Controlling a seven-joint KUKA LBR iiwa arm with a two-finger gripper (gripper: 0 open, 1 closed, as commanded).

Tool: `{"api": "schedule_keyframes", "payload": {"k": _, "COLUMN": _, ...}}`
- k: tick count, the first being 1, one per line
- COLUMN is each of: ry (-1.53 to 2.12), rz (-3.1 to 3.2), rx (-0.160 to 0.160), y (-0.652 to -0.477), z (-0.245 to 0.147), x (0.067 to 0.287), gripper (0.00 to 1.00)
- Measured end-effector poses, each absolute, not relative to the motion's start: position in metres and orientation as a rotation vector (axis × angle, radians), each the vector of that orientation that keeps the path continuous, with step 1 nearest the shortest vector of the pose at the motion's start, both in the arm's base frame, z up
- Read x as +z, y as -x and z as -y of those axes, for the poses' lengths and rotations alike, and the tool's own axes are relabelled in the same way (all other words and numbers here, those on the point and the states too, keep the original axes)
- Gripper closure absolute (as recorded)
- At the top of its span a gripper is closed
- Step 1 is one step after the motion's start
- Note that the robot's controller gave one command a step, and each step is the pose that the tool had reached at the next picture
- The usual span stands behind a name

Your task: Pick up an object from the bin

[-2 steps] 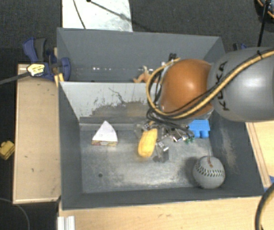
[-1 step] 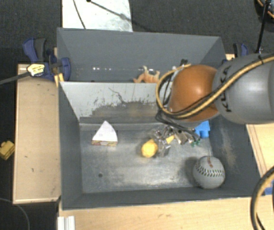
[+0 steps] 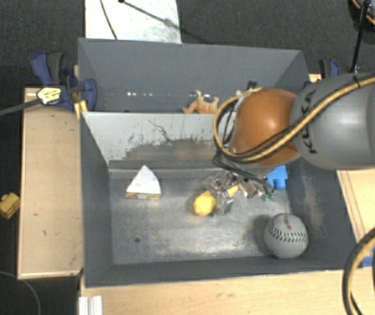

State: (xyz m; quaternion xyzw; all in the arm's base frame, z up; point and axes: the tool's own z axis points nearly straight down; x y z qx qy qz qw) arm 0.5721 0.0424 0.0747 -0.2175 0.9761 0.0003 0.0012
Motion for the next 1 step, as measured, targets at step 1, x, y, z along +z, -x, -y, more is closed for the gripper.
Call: {"api": "schedule_keyframes", "payload": {"k": 1, "ry": 0.687, "rz": -3.061, "rx": 0.000, "y": -0.5777, "z": -0.0427, "x": 0.2105, "gripper": 1.00}}
